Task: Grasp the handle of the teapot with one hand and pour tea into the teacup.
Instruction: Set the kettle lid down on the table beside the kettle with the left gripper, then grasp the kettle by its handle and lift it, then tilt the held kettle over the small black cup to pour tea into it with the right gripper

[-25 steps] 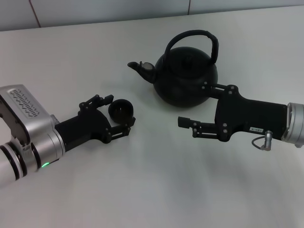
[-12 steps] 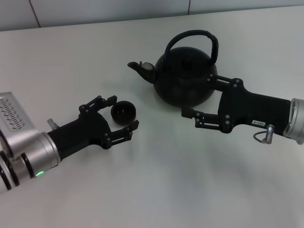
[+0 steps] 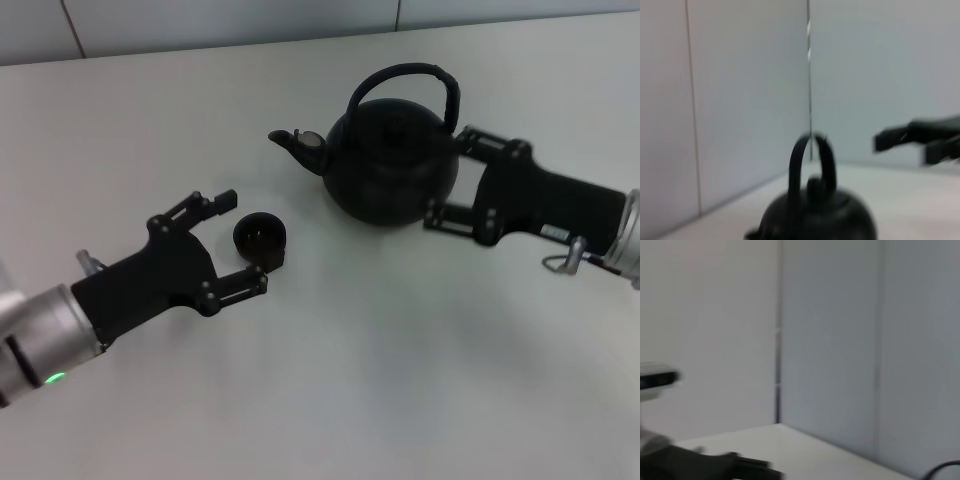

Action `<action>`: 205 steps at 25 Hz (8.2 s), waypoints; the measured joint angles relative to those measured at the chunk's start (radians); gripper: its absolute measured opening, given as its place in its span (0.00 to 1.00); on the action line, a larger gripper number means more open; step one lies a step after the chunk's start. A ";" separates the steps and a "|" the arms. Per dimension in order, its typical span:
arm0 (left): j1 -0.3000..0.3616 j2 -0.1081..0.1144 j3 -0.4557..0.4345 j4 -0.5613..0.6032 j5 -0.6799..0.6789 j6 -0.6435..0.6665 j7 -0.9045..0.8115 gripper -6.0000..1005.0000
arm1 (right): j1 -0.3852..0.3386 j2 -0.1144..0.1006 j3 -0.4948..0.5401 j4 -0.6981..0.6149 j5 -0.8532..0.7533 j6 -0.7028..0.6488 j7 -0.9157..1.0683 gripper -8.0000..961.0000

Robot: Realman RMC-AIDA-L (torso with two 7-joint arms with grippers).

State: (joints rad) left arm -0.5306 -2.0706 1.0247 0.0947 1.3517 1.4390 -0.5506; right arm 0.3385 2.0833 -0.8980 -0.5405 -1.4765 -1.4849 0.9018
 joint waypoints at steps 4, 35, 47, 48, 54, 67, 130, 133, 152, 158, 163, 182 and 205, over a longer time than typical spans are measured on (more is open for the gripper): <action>0.063 0.000 0.028 0.115 0.000 0.109 -0.092 0.86 | -0.009 0.001 0.001 0.037 0.096 0.059 -0.027 0.79; 0.138 0.048 0.121 0.357 0.101 0.143 -0.436 0.86 | 0.088 -0.001 0.014 0.166 0.239 0.382 -0.127 0.79; 0.131 0.046 0.121 0.373 0.101 0.118 -0.437 0.86 | 0.153 0.000 0.014 0.187 0.239 0.472 -0.129 0.79; 0.132 0.046 0.121 0.376 0.101 0.117 -0.437 0.86 | 0.153 0.000 0.014 0.187 0.239 0.472 -0.129 0.79; 0.132 0.043 0.121 0.381 0.101 0.093 -0.437 0.86 | 0.174 0.000 0.014 0.200 0.239 0.510 -0.129 0.79; 0.129 0.043 0.121 0.382 0.101 0.083 -0.437 0.86 | 0.177 0.000 0.000 0.206 0.233 0.510 -0.136 0.78; 0.160 0.043 0.124 0.383 0.102 0.083 -0.434 0.86 | 0.177 0.002 -0.042 0.139 0.230 0.468 -0.183 0.10; 0.162 0.045 0.124 0.383 0.102 0.083 -0.434 0.86 | 0.179 0.003 -0.057 0.121 0.228 0.468 -0.183 0.10; 0.176 0.049 0.123 0.409 0.102 0.083 -0.437 0.86 | 0.201 -0.003 -0.195 -0.010 0.225 0.575 -0.209 0.10; 0.173 0.049 0.121 0.409 0.102 0.083 -0.437 0.86 | 0.213 -0.001 -0.207 -0.025 0.225 0.576 -0.229 0.10; 0.171 0.049 0.121 0.409 0.102 0.083 -0.437 0.86 | 0.229 -0.003 -0.209 -0.032 0.220 0.576 -0.232 0.10; 0.175 0.047 0.121 0.408 0.102 0.081 -0.437 0.86 | 0.274 -0.005 -0.249 -0.053 0.200 0.569 -0.244 0.10; 0.185 0.049 0.121 0.408 0.102 0.080 -0.427 0.86 | 0.284 -0.002 -0.283 -0.063 0.200 0.574 -0.245 0.10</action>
State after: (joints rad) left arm -0.3455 -2.0217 1.1459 0.5032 1.4542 1.5188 -0.9771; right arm 0.6221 2.0816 -1.1811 -0.6037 -1.2762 -0.9111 0.6564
